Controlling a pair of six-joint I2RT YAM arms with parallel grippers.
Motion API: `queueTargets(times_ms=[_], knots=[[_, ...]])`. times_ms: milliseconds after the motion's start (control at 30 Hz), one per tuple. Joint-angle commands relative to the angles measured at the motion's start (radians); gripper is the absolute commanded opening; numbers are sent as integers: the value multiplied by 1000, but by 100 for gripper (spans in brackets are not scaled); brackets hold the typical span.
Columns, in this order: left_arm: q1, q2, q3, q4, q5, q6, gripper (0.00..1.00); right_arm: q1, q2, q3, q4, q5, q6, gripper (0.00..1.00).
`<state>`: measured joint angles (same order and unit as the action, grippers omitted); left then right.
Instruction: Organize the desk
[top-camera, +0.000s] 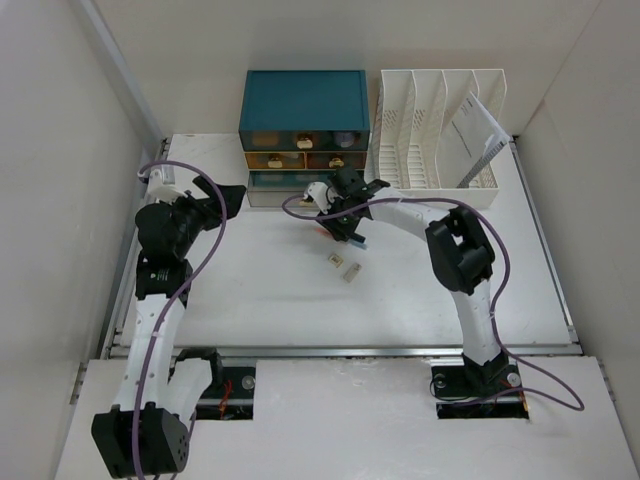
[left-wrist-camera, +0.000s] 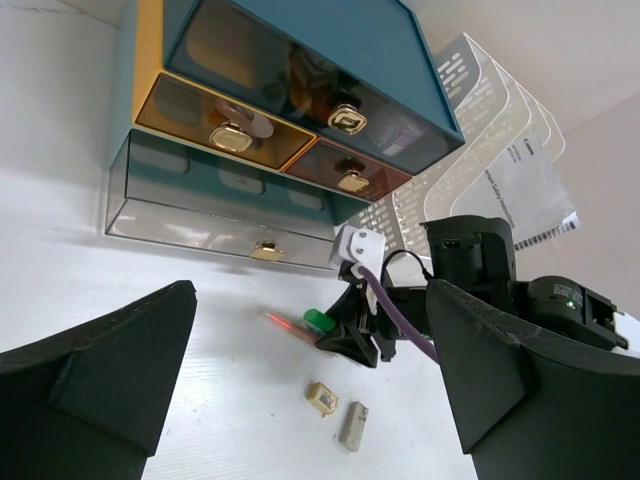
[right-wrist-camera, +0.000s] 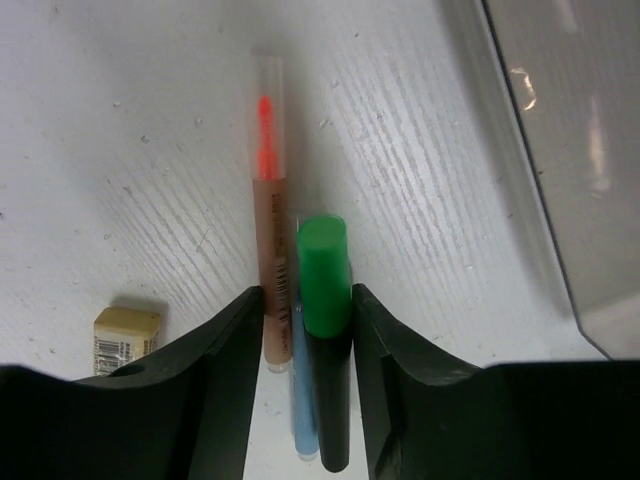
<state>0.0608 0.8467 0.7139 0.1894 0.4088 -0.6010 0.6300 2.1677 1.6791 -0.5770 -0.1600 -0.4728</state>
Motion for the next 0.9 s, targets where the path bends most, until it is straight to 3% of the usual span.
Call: queueTargets(times_ms=[0, 300, 500, 667, 867], knots=[[7, -23, -2, 53, 30, -5, 100, 10, -3, 16, -23, 22, 10, 38], [25, -14, -11, 62, 30, -5, 100, 10, -43, 16, -32, 11, 10, 21], [25, -14, -11, 62, 30, -5, 100, 10, -97, 45, -64, 0, 10, 17], [25, -14, -11, 62, 39, -5, 100, 30, -155, 212, -133, 56, 0, 17], [25, -23, -11, 62, 39, -5, 100, 30, -46, 508, -216, 155, -46, 17]])
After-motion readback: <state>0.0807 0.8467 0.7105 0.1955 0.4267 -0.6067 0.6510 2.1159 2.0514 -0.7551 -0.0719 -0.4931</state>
